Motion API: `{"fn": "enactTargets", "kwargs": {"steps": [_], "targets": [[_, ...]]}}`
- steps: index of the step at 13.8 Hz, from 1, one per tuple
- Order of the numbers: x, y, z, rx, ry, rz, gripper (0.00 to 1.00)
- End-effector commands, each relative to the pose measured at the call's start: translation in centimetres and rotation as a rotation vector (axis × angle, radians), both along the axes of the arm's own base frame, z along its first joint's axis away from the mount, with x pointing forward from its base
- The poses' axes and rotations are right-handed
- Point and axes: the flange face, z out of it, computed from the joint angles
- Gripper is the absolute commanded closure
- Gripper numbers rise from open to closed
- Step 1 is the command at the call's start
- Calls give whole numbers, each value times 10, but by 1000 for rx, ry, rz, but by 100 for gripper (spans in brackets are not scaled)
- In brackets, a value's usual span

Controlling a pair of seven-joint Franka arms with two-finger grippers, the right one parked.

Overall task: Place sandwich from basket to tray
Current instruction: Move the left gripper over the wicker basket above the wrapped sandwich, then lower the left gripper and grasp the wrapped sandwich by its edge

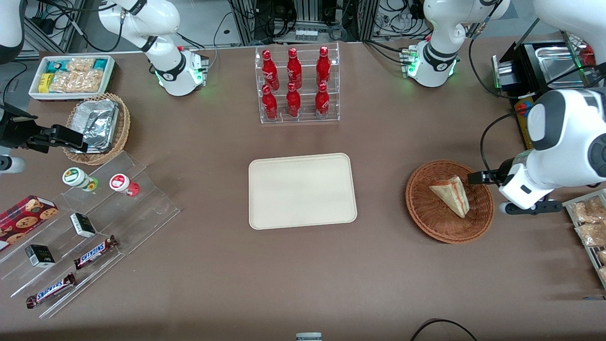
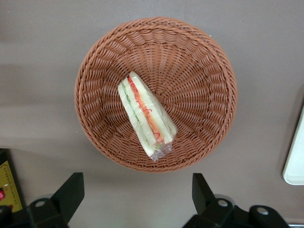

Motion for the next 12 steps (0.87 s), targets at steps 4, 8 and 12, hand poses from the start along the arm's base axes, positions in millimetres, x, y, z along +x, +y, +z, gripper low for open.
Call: {"fn": "enactTargets", "kwargs": {"steps": [4, 8, 12], "targets": [[-27, -2, -27, 24, -28, 111, 0], [-47, -3, -44, 44, -72, 279, 0], [-57, -9, -60, 57, -133, 439, 0]]}}
